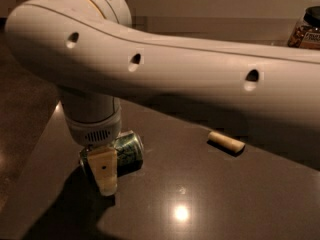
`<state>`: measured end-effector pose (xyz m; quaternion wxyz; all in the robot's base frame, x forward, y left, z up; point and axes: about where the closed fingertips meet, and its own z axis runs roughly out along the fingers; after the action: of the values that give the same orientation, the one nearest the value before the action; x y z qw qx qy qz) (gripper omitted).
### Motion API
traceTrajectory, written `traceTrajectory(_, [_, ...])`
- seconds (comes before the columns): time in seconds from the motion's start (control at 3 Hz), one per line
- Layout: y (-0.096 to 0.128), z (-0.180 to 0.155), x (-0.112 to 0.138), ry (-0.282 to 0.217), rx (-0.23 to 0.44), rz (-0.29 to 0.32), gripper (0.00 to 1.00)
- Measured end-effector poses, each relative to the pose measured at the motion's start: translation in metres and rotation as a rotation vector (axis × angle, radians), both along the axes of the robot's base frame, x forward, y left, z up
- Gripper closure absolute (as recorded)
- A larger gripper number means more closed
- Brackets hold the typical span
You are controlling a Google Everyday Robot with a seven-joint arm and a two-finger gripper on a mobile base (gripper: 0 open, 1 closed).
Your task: Place green can upright
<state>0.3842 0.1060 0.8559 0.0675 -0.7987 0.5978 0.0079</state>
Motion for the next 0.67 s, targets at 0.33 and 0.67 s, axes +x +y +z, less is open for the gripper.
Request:
traceTrajectory(0.33, [-0.0031,-0.0081,0.0060,0.016,-0.019,-0.001,0.44])
traceTrajectory(0.67, [-0.0069,-0.0082,0.0119,0.025,-0.018,-0.009,0.67])
